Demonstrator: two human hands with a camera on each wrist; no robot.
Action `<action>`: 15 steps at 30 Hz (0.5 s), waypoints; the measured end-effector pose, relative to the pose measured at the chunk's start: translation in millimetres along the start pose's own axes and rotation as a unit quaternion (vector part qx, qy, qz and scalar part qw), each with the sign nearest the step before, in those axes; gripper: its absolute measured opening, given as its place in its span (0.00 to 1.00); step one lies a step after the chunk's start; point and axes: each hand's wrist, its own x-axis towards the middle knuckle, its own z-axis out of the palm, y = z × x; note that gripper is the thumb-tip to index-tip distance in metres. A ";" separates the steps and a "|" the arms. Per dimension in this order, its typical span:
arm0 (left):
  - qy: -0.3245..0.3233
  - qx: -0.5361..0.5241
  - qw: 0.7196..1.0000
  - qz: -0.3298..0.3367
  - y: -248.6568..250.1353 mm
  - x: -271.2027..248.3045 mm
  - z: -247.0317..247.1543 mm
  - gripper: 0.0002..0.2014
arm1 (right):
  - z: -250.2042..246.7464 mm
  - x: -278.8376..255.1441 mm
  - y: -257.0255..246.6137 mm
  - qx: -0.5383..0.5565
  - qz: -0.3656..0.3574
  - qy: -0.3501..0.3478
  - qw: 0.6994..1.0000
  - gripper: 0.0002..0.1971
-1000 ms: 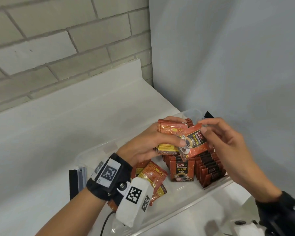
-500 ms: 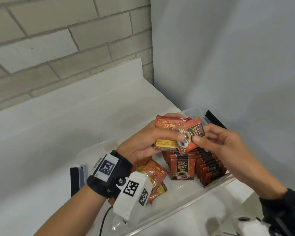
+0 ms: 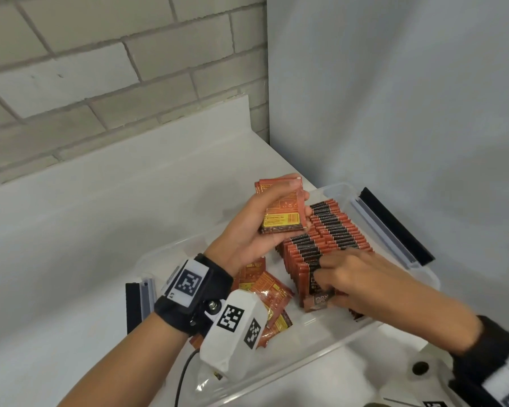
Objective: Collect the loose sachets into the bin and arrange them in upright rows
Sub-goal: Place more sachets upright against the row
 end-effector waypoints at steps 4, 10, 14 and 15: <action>0.008 0.013 1.000 -0.011 -1.1 1.3 -1.8 0.16 | 7.7 7.9 0.7 -0.100 -0.048 0.100 0.989 0.17; 0.006 0.003 1.000 -0.001 -1.0 1.3 -3.2 0.11 | 15.8 12.3 6.3 -0.109 -0.086 0.123 0.983 0.18; 0.016 -0.005 1.000 -0.009 -1.8 1.7 -3.2 0.11 | 10.6 9.6 7.5 -0.071 -0.070 0.107 0.989 0.26; 0.019 -0.006 1.000 -0.009 -2.2 1.8 -3.0 0.11 | 9.8 8.7 7.9 -0.057 -0.065 0.107 0.990 0.29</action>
